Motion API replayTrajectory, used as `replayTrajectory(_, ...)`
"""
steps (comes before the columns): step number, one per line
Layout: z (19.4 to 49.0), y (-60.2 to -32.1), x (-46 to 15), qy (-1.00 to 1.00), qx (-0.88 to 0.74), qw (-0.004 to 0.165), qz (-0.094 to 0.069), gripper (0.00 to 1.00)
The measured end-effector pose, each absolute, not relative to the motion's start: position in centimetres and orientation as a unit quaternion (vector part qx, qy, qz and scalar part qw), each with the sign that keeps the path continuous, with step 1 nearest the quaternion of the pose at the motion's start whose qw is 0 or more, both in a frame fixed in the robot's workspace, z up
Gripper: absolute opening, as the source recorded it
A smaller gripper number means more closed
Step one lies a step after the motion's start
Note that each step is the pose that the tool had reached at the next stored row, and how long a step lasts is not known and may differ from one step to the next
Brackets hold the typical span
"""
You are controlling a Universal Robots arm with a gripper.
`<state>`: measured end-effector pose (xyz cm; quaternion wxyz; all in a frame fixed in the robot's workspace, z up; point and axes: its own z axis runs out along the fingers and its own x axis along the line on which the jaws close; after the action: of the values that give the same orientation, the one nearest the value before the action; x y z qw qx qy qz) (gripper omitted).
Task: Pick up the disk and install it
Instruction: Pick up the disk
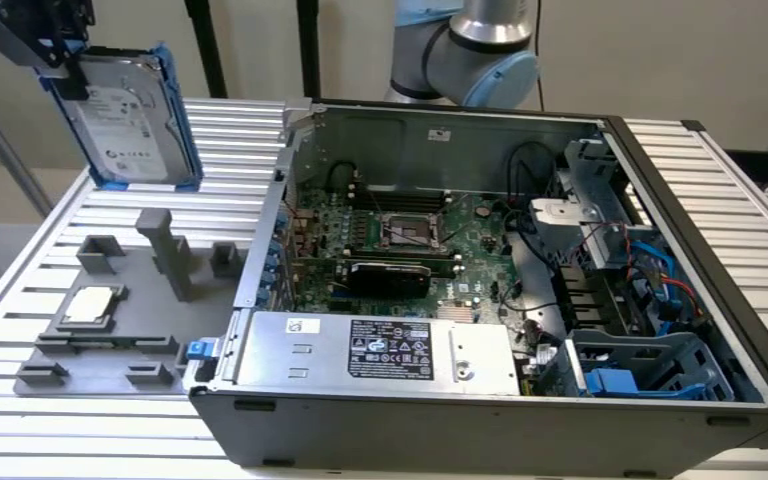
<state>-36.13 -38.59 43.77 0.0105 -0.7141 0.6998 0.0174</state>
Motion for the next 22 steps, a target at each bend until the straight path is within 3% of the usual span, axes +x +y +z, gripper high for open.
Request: replayTrajectory(22, 49.1, -42.3, -26.4, 0.7, -0.714, 0.012, 0.018, 0.0)
